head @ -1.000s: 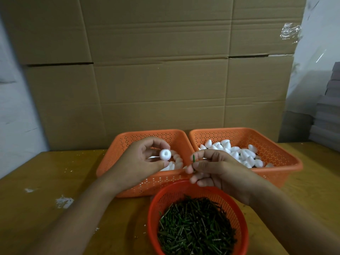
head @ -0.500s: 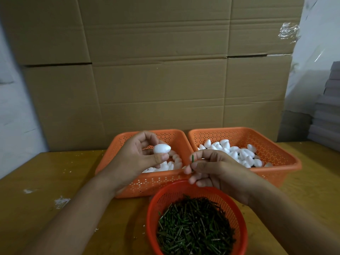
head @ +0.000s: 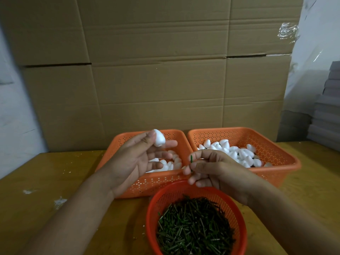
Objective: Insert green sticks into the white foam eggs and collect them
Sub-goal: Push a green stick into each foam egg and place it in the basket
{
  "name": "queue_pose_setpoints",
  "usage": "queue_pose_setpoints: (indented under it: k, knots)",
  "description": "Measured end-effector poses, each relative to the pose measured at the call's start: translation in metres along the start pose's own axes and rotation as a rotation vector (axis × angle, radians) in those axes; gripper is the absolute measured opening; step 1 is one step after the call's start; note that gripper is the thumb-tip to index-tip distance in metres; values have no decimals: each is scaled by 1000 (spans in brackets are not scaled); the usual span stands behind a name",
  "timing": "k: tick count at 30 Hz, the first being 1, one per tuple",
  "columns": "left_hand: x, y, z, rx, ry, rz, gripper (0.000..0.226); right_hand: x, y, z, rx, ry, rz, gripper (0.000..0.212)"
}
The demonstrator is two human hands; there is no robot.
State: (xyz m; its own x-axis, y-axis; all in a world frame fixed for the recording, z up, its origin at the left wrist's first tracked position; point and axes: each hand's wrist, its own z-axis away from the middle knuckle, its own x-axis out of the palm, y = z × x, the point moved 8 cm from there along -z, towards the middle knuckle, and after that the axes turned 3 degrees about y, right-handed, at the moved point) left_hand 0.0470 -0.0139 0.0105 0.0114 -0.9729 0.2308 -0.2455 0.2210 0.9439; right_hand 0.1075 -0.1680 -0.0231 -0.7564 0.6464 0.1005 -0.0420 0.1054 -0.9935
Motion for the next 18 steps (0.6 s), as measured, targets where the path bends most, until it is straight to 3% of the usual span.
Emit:
queue_pose_setpoints:
  k: [5, 10, 18]
  knots:
    - [-4, -3, 0, -16, 40, -32, 44, 0, 0, 0, 9, 4, 5, 10]
    - [-14, -10, 1, -49, 127, -185, 31, -2, 0, 1, -7, 32, 29, 12]
    - [-17, -17, 0, -118, 147, -86, 22, -7, -10, 0, -141, 185, 164, 13]
